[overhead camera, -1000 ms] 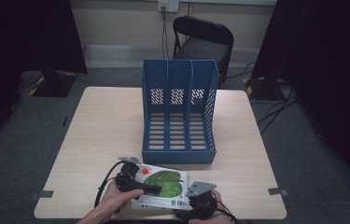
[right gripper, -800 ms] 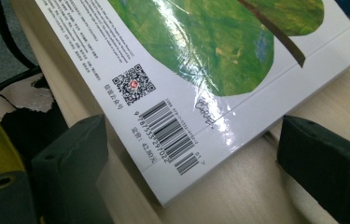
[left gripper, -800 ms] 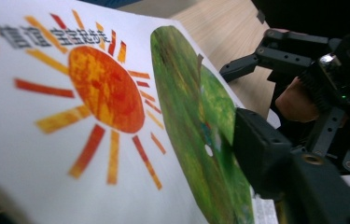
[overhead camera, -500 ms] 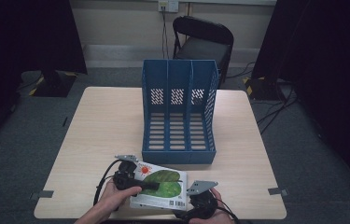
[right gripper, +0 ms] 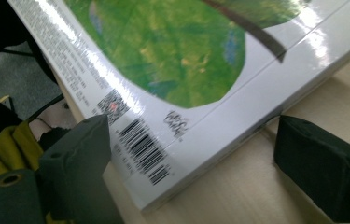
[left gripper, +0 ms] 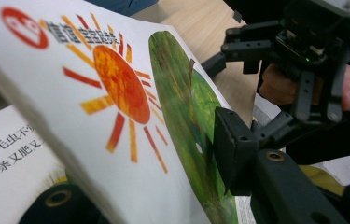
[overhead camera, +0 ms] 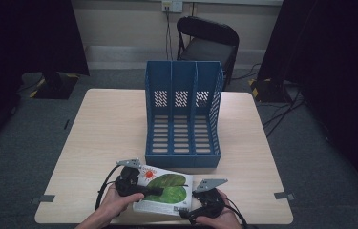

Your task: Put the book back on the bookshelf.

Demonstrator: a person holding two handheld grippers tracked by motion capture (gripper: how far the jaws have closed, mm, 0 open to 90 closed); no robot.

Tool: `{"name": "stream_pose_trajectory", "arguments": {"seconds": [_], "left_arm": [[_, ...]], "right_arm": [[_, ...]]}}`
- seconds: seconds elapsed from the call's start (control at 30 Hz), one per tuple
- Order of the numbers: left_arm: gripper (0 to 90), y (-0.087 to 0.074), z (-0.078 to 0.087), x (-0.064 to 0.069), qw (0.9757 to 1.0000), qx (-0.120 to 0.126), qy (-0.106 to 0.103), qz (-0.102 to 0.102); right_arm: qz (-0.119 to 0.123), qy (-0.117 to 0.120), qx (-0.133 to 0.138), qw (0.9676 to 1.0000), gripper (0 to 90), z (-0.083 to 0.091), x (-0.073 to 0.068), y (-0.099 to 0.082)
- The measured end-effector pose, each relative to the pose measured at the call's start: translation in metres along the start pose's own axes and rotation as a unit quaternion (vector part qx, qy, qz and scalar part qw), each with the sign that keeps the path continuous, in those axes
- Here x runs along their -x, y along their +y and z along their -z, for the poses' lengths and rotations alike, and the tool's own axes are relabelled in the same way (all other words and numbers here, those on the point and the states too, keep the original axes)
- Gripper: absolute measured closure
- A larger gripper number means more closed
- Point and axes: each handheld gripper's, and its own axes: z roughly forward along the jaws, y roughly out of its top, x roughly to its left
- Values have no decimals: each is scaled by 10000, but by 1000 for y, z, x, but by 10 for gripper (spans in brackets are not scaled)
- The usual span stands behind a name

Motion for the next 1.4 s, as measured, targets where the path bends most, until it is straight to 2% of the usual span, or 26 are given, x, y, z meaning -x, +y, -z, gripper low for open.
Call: {"name": "stream_pose_trajectory", "arguments": {"seconds": [0.27, 0.37, 0.47, 0.73, 0.83, 1.03, 1.1, 1.17, 1.4], "left_arm": [[698, 2, -2, 6, 9994, -15, -66, -330], [704, 3, -4, 12, 9977, -82, -205, -641], [714, 3, -5, 17, 9963, -125, -259, -808], [716, 3, -5, 20, 9955, -132, -155, -928], [718, 3, -5, 19, 9956, -149, -192, -901], [712, 2, -4, 19, 9960, -151, -148, -869], [706, 2, -3, 18, 9960, -157, -78, -873], [692, 2, -2, 18, 9953, -152, -30, -956], [680, 1, -3, 16, 9954, -139, -53, -946]], "right_arm": [[-157, 113, 98, 9998, 126, 1, 8, 3], [-214, 218, 141, 9994, 128, 2, 10, 3], [-284, 325, 229, 9988, 131, 3, 11, 4], [-307, 213, 363, 9986, 224, 11, 11, 4], [-334, 175, 477, 9981, 297, 17, 11, 3], [-323, 259, 745, 9964, 351, 31, 6, 2], [-288, 316, 858, 9954, 397, 36, 5, 1], [-266, 416, 1031, 9934, 422, 43, 5, 2], [-219, 416, 1013, 9937, 481, 43, 8, 3]]}}
